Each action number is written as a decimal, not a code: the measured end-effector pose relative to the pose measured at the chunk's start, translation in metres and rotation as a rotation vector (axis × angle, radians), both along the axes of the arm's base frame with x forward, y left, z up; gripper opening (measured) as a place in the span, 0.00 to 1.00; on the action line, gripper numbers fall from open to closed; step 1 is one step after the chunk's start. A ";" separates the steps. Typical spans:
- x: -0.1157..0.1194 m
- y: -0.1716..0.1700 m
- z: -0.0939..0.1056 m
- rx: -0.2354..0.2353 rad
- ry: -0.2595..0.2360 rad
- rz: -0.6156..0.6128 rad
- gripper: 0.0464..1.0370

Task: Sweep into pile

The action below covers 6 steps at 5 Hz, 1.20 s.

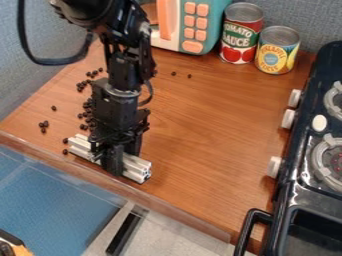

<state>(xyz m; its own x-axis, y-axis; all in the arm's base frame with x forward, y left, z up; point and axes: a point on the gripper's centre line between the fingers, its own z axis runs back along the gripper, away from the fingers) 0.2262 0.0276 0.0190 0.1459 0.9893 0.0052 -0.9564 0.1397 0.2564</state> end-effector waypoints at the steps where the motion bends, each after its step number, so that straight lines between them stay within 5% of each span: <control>1: -0.003 -0.004 -0.007 0.024 0.060 0.025 0.35; 6: 0.037 -0.009 -0.017 0.043 0.026 0.109 0.34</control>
<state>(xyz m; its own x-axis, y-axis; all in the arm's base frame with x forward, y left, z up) 0.2633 0.0181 0.0017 0.0377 0.9982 0.0459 -0.9583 0.0231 0.2847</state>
